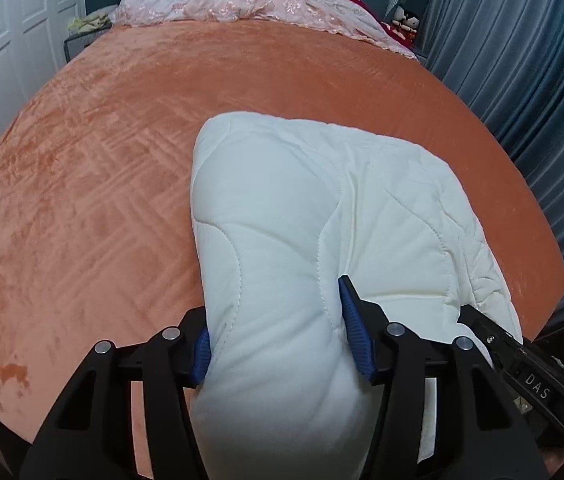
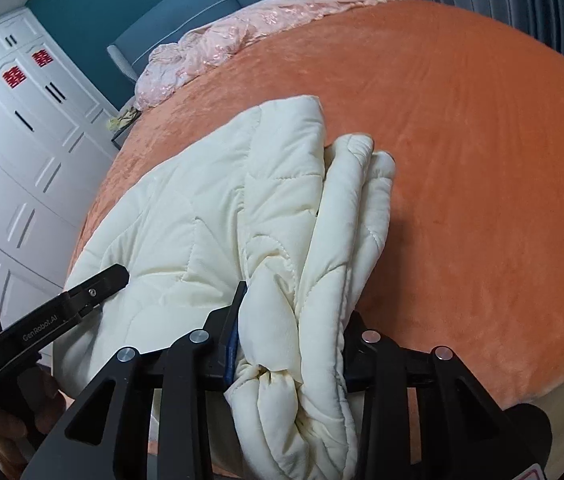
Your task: Fold large clothes
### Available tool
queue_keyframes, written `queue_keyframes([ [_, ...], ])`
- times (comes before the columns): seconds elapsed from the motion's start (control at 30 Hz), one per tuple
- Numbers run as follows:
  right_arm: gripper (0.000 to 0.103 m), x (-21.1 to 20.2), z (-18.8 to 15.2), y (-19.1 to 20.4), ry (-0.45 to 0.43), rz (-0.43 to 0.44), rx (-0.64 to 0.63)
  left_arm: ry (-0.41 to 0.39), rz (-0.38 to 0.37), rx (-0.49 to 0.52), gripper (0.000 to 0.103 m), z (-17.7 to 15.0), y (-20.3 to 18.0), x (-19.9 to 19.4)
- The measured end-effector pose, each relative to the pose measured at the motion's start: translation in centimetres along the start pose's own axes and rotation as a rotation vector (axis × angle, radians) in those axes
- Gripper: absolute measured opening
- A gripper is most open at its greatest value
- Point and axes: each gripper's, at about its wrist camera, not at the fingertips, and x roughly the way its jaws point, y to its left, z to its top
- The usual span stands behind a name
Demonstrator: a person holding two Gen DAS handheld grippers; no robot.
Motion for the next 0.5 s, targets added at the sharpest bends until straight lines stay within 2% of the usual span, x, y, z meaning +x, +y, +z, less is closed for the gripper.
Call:
queue_keyframes([
  [0.1, 0.034, -1.8, 0.3, 2.7, -0.059, -0.018, -0.079, -0.050, -0.003, 0.009, 0.051, 0.7, 0.9, -2.6],
  [0.23, 0.034, -3.3, 0.8, 5.4, -0.125, 0.011, -0.127, -0.124, -0.003, 0.010, 0.051, 1.6, 2.5, -5.8],
  [0.5, 0.034, -1.9, 1.8, 11.5, -0.175, 0.063, -0.216, -0.264, 0.085, 0.041, 0.051, 3.4, 7.0, -9.3],
])
